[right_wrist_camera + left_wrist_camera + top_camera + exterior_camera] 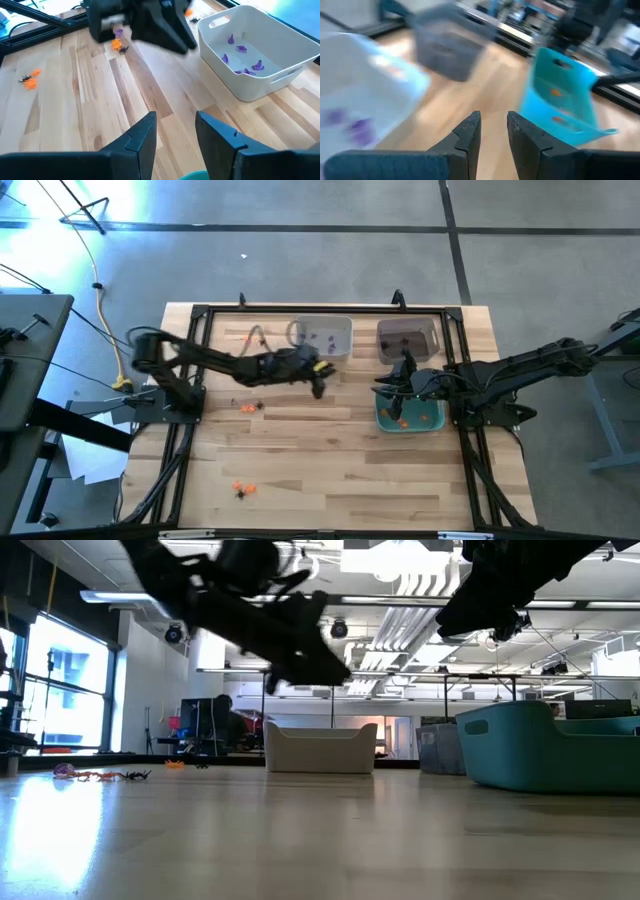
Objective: Sort Halloween decoration
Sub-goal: Put the black spider toy into the black bin
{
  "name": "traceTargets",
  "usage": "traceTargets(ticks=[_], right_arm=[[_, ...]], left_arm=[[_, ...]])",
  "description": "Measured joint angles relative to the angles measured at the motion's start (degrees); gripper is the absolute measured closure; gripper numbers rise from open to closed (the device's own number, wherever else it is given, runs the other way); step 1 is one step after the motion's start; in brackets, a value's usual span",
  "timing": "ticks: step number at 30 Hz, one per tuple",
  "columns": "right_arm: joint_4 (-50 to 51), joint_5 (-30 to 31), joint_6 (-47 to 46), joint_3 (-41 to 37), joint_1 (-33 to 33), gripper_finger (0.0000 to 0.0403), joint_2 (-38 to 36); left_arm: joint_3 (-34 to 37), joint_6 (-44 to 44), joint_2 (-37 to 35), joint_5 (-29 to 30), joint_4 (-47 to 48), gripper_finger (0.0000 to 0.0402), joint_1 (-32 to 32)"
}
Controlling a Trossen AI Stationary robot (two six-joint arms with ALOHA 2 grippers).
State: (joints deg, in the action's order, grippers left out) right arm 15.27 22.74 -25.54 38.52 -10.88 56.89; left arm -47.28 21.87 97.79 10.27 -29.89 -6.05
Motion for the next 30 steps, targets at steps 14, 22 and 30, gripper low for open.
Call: traceTargets(ticks=[14, 22, 30], right_arm=[[0.12, 0.0, 0.01, 0.0, 0.0, 0.0269, 0.01], [0.11, 0.0, 0.01, 0.0, 0.0, 0.0269, 0.0], [0.11, 0.0, 0.02, 0.0, 0.0, 0.0269, 0.01]], left_arm=[[23.94, 5.56, -26.73, 21.49, 10.57, 0.0318, -4.26], [24.65, 10.99, -30.13, 22.25, 21.78, 0.0318, -13.65], [24.65, 10.97, -28.95, 16.03, 22.46, 0.0317, -23.18]])
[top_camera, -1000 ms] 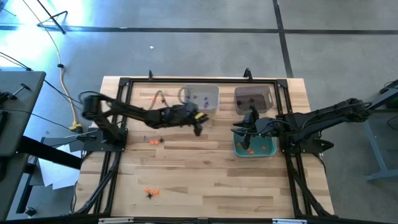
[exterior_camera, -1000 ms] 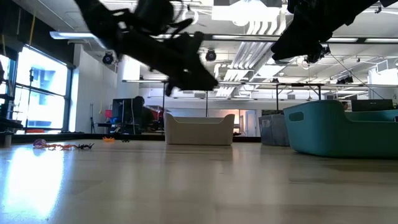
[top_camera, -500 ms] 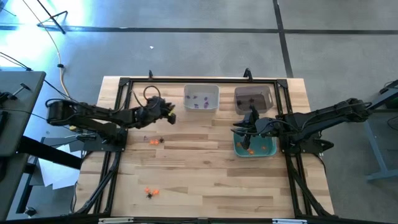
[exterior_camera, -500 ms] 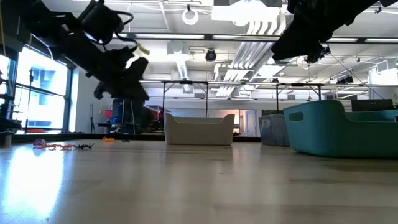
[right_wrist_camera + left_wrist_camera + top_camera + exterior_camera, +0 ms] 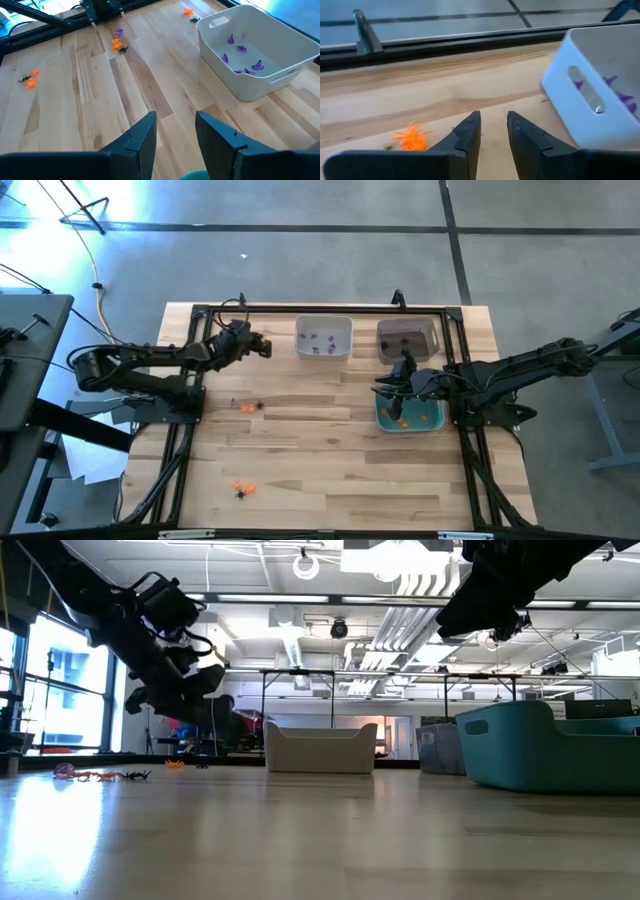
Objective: Sort Halloween decoration
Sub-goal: Put the black spider toy into the black bin
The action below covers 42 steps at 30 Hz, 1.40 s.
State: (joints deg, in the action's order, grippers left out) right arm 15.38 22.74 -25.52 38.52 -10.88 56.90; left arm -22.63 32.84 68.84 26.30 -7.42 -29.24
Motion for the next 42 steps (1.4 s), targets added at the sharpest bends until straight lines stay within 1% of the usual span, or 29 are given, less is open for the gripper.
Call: traceTargets(ticks=[4, 11, 14, 17, 21, 25, 31, 36, 42], right_arm=[[0.0, 0.0, 0.0, 0.0, 0.0, 0.0269, -0.01], [0.0, 0.0, 0.0, 0.0, -0.01, 0.0269, 0.0], [0.01, -0.01, 0.0, 0.0, 0.0, 0.0269, -0.01], [0.01, 0.0, 0.0, 0.0, -0.01, 0.0269, -0.01], [0.02, -0.01, 0.0, 0.0, 0.0, 0.0269, -0.01], [0.0, 0.0, 0.0, 0.0, 0.0, 0.0269, -0.01], [0.0, 0.0, -0.02, 0.0, 0.0, 0.0269, -0.01], [0.0, -0.02, 0.0, 0.0, 0.0, 0.0269, -0.01], [0.0, 0.0, -0.02, 0.0, -0.01, 0.0269, -0.01]], left_arm=[[0.0, -0.61, 0.04, -3.66, -0.13, 0.0303, -3.29], [0.0, -3.06, 0.2, -9.16, -0.19, 0.0271, -6.89], [0.0, -3.0, 1.63, -11.81, -0.09, 0.0266, -7.94], [-0.19, -1.89, 4.63, -14.15, -0.07, 0.0266, -8.84], [-2.25, -1.56, 9.74, -14.99, -0.01, 0.0266, -9.58], [-6.1, -1.55, 14.79, -16.24, 1.43, 0.0266, -10.16], [-14.18, -1.55, 21.18, -16.48, 12.62, 0.0266, -10.4], [-18.43, -1.55, 24.32, -14.44, 19.14, 0.0266, -10.38], [-19.15, -0.34, 25.2, -13.71, 20.71, 0.0266, -10.4]])
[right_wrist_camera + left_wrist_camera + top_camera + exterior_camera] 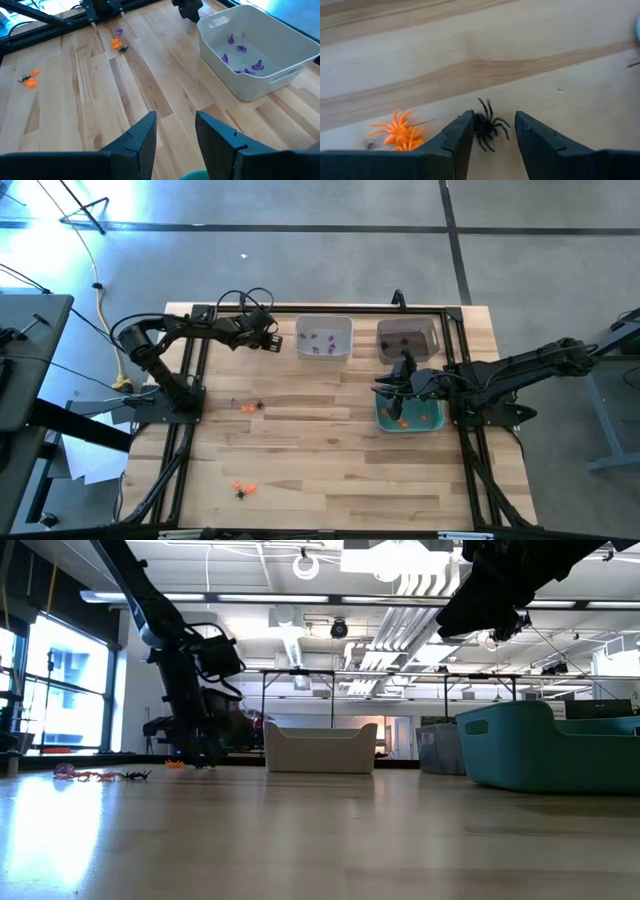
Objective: Sort Halloween decoration
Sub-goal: Put the black spider toy into the black bin
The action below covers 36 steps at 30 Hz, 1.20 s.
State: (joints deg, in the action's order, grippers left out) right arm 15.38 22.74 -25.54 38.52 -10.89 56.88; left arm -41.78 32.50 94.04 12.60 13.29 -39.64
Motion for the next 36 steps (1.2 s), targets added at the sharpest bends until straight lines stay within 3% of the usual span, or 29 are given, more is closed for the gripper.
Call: traceTargets(ticks=[11, 29, 36], right_arm=[[0.01, 0.0, 0.01, 0.0, 0.0, 0.0269, 0.0], [0.02, 0.0, 0.02, 0.0, 0.02, 0.0269, 0.02], [0.02, 0.0, 0.02, 0.0, 0.02, 0.0269, 0.02]], left_arm=[[0.04, 1.17, 0.02, 0.24, 2.71, 0.0271, 0.01], [0.31, -7.24, 0.24, 1.05, -4.43, 0.0394, 4.5], [0.26, -8.16, 0.22, 1.67, -4.54, 0.0401, 4.52]])
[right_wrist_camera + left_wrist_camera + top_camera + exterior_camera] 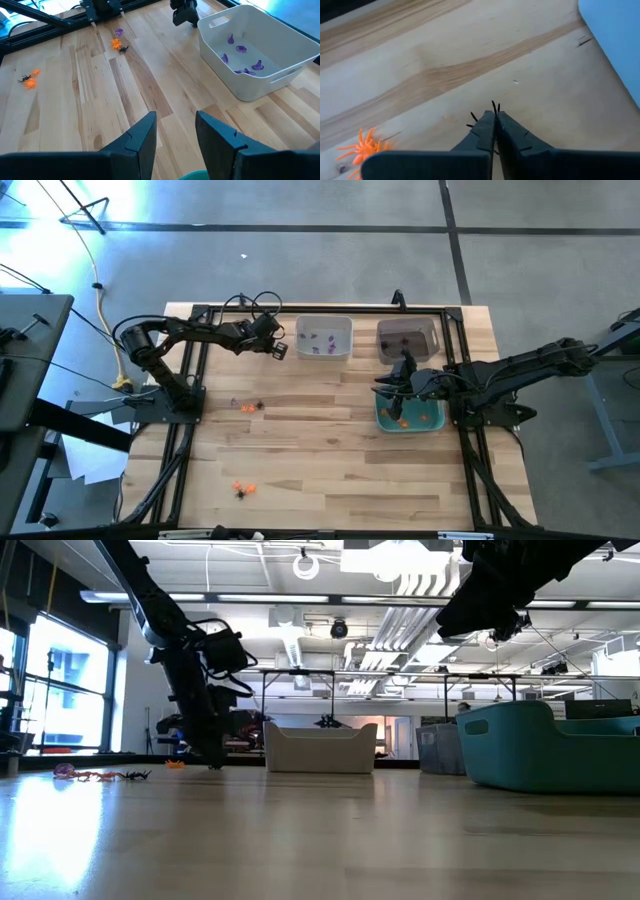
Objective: Sort Halloween decoration
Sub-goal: Put the black spider toy into the black bin
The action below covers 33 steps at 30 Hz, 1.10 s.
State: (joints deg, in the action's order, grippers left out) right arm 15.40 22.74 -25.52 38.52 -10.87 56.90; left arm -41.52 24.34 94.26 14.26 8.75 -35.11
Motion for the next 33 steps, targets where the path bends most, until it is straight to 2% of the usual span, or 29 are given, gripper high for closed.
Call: traceTargets(ticks=[8, 23, 33], right_arm=[[0.0, 0.0, 0.0, 0.0, 0.0, 0.0269, -0.02], [-0.01, 0.0, -0.01, 0.0, 0.0, 0.0269, -0.02], [-0.01, 0.0, 0.0, 0.0, -0.02, 0.0269, -0.01]], left_arm=[[0.02, 0.0, -1.66, 0.35, 0.38, 0.0401, 0.4], [0.0, -0.09, -12.31, 1.97, 0.26, 0.0401, 4.05], [-0.02, -1.69, -18.21, 5.8, -2.33, 0.0401, 7.15]])
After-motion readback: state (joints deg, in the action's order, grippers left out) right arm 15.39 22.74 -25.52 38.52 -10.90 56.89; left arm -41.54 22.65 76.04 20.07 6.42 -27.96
